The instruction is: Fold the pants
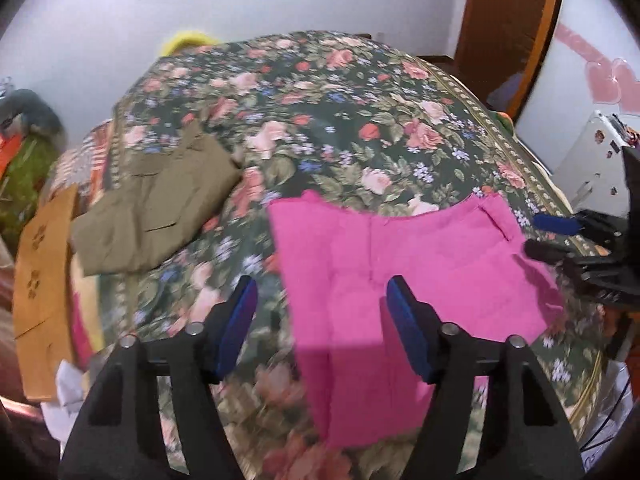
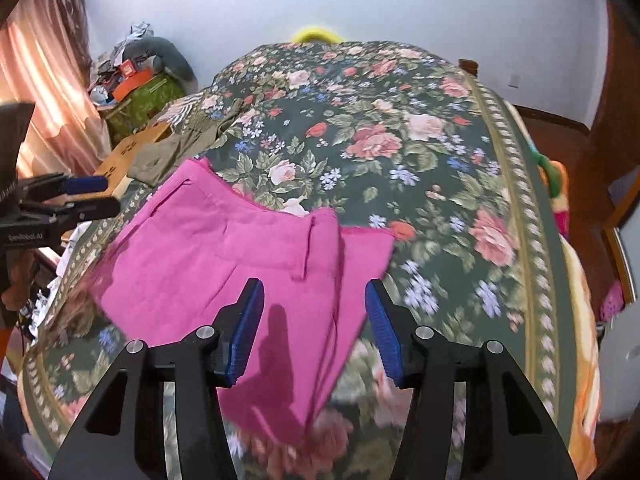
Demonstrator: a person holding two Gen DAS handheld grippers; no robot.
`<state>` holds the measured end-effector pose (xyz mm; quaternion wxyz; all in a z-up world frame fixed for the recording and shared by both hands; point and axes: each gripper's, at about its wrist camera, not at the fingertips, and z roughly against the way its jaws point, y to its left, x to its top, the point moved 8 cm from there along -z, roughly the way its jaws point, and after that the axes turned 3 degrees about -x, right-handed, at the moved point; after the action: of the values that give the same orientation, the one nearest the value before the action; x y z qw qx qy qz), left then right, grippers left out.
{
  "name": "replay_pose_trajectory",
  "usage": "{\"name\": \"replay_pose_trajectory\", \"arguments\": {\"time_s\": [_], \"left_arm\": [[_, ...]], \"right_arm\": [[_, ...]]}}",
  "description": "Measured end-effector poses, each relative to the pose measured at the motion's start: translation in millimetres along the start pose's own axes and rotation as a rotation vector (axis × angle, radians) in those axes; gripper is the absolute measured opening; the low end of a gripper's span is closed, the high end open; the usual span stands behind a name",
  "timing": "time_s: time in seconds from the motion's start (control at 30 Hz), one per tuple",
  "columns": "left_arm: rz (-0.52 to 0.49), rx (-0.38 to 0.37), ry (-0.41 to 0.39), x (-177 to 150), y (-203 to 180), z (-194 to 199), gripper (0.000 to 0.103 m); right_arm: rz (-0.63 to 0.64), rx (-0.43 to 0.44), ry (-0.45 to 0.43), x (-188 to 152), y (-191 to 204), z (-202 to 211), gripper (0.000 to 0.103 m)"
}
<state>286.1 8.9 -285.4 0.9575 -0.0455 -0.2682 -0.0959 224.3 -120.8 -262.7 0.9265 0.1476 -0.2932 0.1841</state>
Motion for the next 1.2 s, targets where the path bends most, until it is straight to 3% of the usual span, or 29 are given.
{"name": "replay_pose_trajectory", "arguments": {"time_s": [0.1,0.2,0.3,0.33,0.5,0.63,0.77,0.9,1.03,1.13,1.17,1.2], "left_arm": [[0.007,-0.039,0.05,3,-4,-23,0.05],[0.024,-0.086,0.106,2,-5,-49,0.049],[0.05,-0.128,0.115,2,-5,-59,0.031],[0.053,-0.13,0.108,3,-5,-59,0.03],[0.011,-0.067,0.034,16,-10,-51,0.024],[0.001,0.013,0.027,17,-5,-59,0.024],[0.001,0.029,0.047,10,1,-72,0.027],[0.02,0.003,0.041,14,1,-55,0.027],[-0.003,0.038,-0.002,17,3,-24,0.036],[0.004,0.063,-0.034,19,9,-1,0.054],[0.012,0.066,-0.042,19,12,4,0.067],[0.028,0.062,-0.059,17,15,12,0.073]], "right_arm": [[-0.001,0.02,0.024,5,1,-20,0.038],[-0.009,0.045,0.042,7,0,-33,0.031],[-0.009,0.048,0.024,12,-3,-35,0.019],[0.001,0.045,0.014,13,-3,-33,0.017],[0.047,0.019,-0.051,20,-1,-22,0.01],[0.055,-0.011,-0.06,20,-4,-24,0.01],[0.044,-0.025,-0.015,15,-8,-36,0.01],[0.062,-0.049,0.002,17,-5,-28,0.012],[0.083,-0.079,-0.002,18,0,-9,0.017],[0.079,-0.091,-0.016,20,1,5,0.031],[0.074,-0.092,-0.028,21,1,13,0.041],[0.07,-0.092,-0.035,21,2,17,0.049]]}}
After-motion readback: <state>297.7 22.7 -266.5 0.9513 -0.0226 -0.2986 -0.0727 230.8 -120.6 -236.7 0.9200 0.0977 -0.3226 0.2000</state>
